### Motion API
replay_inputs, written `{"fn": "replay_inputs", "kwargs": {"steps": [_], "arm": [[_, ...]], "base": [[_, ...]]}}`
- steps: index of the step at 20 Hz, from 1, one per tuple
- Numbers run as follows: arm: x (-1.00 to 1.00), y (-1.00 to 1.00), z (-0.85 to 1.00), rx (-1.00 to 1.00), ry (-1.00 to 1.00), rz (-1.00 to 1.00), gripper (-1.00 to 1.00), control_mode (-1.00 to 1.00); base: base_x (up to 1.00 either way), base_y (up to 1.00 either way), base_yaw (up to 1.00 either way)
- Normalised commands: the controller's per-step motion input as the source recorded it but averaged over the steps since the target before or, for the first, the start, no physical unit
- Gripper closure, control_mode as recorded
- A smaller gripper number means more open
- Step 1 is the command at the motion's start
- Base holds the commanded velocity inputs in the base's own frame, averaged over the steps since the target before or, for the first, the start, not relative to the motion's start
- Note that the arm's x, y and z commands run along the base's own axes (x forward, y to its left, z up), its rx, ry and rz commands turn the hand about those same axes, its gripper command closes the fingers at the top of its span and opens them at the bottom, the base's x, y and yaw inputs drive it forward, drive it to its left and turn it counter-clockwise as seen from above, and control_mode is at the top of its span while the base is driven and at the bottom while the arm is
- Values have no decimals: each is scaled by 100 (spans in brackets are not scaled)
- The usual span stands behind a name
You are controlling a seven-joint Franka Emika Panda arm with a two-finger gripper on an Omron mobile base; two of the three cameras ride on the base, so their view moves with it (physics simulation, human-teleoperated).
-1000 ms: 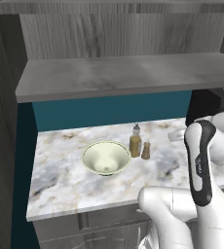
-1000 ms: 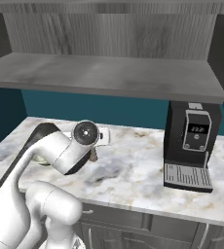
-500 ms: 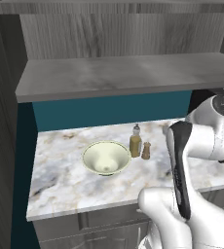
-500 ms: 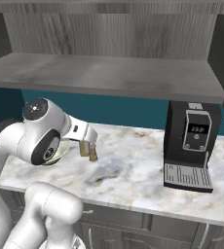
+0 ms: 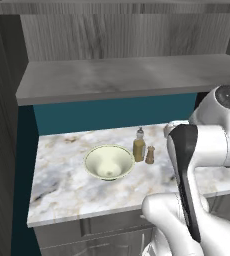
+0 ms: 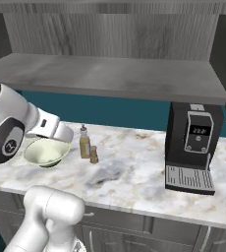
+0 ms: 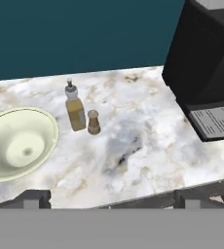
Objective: Retrieve the bottle and the shaker from the cabinet and place them next to the mixing bowl on the counter. Then add garlic from the fridge to the mixing bowl.
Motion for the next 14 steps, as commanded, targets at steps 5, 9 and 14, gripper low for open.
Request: {"fn": "replay_inputs", "kwargs": {"steps": [5, 9, 14], "arm": [[-37, -13, 4, 0, 0, 26, -100, -100], [-32, -1, 3, 0, 0, 15, -100, -100], [-52, 0, 29, -1, 0, -1, -100, -100]], "base": [[0, 0, 0], [0, 0, 0], [0, 0, 0]]}}
